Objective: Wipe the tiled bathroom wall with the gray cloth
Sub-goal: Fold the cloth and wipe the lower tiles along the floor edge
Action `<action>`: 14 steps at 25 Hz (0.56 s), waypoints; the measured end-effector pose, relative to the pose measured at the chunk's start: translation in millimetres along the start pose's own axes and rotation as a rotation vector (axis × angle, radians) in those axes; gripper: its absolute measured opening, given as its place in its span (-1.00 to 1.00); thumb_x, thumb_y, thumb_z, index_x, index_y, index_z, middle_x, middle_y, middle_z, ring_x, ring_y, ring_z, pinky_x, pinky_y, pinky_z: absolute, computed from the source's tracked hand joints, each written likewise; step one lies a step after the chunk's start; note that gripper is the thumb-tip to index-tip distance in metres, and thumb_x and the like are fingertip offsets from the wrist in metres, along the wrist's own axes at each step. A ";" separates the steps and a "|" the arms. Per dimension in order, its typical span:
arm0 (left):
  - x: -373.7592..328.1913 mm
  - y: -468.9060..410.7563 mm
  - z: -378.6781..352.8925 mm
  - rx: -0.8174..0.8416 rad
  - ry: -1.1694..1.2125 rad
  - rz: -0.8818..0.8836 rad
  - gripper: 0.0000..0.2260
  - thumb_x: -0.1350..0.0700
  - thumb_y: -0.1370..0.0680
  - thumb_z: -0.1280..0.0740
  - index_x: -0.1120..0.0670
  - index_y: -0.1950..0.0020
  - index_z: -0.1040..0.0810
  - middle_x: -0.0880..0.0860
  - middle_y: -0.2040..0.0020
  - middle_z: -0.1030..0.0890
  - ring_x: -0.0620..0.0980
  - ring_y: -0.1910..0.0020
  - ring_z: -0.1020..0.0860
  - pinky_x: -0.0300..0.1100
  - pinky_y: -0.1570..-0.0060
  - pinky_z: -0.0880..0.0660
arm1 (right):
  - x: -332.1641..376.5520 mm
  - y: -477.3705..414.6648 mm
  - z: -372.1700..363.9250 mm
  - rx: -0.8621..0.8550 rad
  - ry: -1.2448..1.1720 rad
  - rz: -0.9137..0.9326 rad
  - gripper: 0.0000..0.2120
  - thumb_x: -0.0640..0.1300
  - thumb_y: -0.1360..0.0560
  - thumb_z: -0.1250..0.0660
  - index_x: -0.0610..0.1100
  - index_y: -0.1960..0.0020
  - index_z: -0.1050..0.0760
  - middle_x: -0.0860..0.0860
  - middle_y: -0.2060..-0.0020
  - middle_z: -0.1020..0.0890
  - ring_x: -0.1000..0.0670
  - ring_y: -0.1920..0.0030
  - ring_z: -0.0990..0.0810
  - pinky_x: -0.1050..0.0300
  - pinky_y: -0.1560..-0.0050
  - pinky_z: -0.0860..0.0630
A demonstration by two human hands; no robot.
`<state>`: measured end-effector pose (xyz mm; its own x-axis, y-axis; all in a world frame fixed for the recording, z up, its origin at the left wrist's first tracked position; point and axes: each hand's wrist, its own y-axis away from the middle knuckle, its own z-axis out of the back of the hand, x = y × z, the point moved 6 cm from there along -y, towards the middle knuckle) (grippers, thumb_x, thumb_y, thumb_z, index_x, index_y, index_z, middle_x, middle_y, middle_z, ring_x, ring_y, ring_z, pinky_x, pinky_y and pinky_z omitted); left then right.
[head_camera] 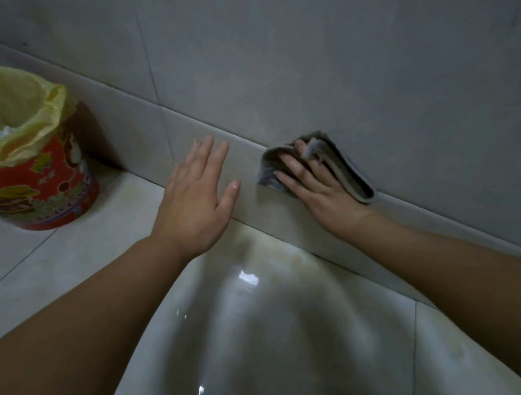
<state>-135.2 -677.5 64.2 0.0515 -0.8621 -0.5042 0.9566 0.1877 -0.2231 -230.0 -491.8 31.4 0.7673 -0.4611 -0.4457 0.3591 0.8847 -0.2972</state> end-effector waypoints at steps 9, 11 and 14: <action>4.5 -2.5 -16.7 0.053 -0.067 -0.052 -0.40 -0.19 -0.60 0.03 -0.04 -0.62 0.02 -0.01 -0.63 0.04 -0.07 -0.60 0.10 0.00 -0.55 0.05 | -29.7 97.9 14.1 0.094 -0.103 -0.069 -0.39 -0.38 -0.48 -0.19 -0.19 -0.52 -0.23 -0.11 -0.53 -0.17 -0.09 -0.57 0.15 0.05 -0.54 0.16; 3.1 -9.6 -10.7 0.030 -0.048 -0.040 -0.39 -0.19 -0.59 0.02 -0.04 -0.62 0.01 -0.01 -0.63 0.04 -0.07 -0.60 0.10 0.00 -0.55 0.06 | -33.0 45.4 39.7 -0.087 -0.007 -0.120 -0.44 -0.34 -0.52 -0.32 -0.20 -0.49 -0.30 -0.15 -0.52 -0.21 -0.17 -0.56 0.07 0.01 -0.55 0.12; 2.8 -23.0 -3.3 -0.027 -0.012 0.006 -0.38 -0.19 -0.58 0.01 -0.01 -0.62 -0.02 0.01 -0.63 0.02 -0.04 -0.60 0.09 0.00 -0.55 0.06 | -13.7 -27.4 30.5 -0.170 0.019 -0.125 -0.51 -0.31 -0.52 -0.34 -0.22 -0.44 -0.38 -0.19 -0.45 -0.35 -0.25 -0.48 -0.24 0.00 -0.51 0.05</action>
<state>-158.0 -682.7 65.1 0.0608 -0.8667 -0.4952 0.9482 0.2051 -0.2426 -234.2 -507.7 71.4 0.7117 -0.5689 -0.4121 0.3545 0.7973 -0.4885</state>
